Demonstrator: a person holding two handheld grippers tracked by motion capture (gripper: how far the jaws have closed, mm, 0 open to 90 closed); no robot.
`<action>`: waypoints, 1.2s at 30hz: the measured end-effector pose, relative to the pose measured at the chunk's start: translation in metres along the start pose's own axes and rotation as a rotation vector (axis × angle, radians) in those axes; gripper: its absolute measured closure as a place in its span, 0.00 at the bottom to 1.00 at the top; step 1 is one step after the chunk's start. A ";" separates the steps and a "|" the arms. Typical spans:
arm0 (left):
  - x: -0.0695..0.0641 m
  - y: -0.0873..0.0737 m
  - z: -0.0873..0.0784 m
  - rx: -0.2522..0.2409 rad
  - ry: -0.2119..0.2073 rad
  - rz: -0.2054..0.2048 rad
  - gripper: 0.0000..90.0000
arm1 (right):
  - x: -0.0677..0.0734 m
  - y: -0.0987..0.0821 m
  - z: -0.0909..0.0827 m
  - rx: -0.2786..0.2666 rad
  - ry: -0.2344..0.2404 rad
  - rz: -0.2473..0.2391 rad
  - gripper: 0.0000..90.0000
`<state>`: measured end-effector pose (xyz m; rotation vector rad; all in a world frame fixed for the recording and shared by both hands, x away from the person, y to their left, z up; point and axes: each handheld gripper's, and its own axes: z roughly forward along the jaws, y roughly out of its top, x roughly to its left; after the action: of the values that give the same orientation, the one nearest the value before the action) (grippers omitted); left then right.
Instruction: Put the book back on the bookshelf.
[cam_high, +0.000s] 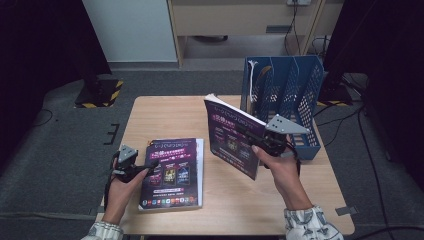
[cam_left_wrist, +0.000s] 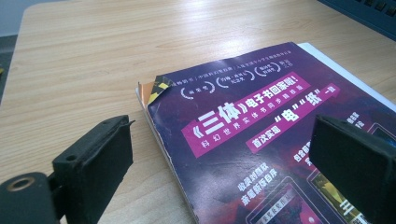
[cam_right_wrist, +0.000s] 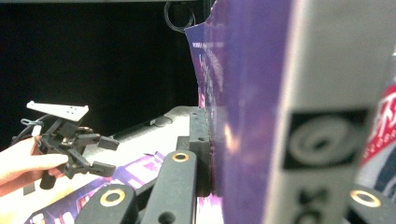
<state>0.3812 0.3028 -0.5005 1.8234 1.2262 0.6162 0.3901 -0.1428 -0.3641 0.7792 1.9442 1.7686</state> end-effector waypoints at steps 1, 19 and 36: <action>0.000 0.000 0.001 0.002 -0.001 0.000 0.07 | -0.001 0.000 -0.002 -0.001 -0.002 0.002 0.91; 0.001 0.000 0.000 -0.003 0.011 0.009 0.07 | -0.008 -0.013 -0.030 0.013 -0.023 0.002 0.91; 0.002 0.000 -0.002 -0.012 0.017 0.001 0.06 | -0.014 -0.022 -0.067 0.010 -0.067 0.039 0.91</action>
<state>0.3809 0.3051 -0.4998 1.8125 1.2309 0.6394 0.3564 -0.2041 -0.3786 0.8737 1.9080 1.7336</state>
